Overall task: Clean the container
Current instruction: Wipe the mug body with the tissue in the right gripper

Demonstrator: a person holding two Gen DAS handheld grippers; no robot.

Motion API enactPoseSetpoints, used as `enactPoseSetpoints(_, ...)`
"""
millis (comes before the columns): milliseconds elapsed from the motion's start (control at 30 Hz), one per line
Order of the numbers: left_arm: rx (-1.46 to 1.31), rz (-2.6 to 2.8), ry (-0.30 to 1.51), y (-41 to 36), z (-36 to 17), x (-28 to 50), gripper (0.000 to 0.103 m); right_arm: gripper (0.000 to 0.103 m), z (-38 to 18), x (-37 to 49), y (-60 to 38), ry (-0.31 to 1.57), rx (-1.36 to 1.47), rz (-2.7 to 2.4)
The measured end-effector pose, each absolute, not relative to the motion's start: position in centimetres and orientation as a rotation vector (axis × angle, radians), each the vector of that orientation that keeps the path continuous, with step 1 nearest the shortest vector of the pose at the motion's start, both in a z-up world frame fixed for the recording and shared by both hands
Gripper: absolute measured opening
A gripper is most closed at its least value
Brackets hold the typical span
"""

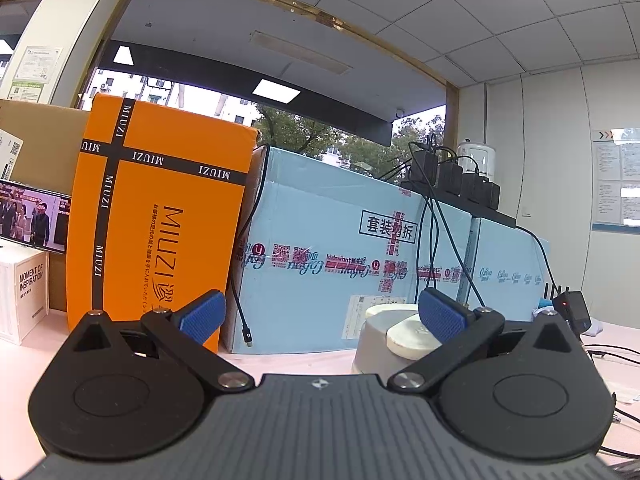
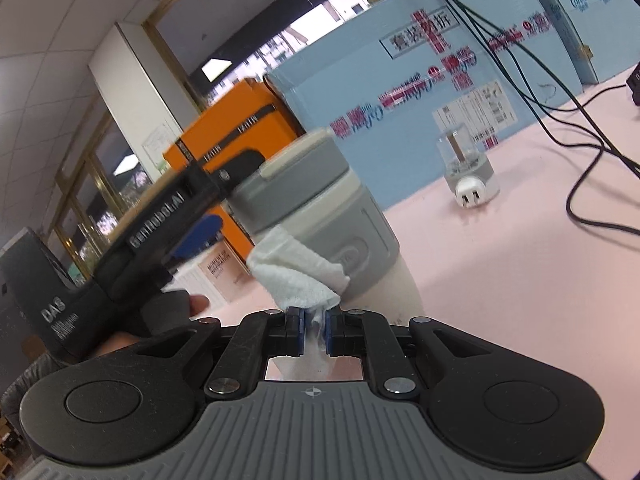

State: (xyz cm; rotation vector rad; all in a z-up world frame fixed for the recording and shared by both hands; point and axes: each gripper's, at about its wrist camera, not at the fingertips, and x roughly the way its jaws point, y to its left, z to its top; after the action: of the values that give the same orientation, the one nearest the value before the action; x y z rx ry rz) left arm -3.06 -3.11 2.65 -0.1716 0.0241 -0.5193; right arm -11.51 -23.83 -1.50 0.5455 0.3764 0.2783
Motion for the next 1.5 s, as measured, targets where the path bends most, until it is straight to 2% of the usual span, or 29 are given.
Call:
enactPoseSetpoints(133, -0.175, -0.521, 0.025, -3.1, 2.7, -3.0, 0.103, 0.009, -1.7, -11.2, -23.7, 0.401, 0.540, 0.278)
enactPoseSetpoints(433, -0.180, -0.521, 0.026, -3.0, 2.6, -3.0, 0.103, 0.009, 1.0, -12.3, -24.0, 0.307, 0.534, 0.307)
enactPoseSetpoints(867, -0.182, -0.526, 0.025, -3.0, 2.6, -3.0, 0.103, 0.009, -2.3, -10.6, -23.3, 0.455, 0.539, 0.282)
enactPoseSetpoints(1267, -0.185, -0.524, 0.025, -2.9, 2.5, -3.1, 0.103, 0.009, 0.9, -12.4, -24.1, 0.326, 0.528, 0.297)
enactPoseSetpoints(1500, -0.185, -0.526, 0.024, -2.8, 2.5, -3.2, 0.103, 0.009, -0.8, -11.5, -24.0, 0.382, 0.537, 0.286)
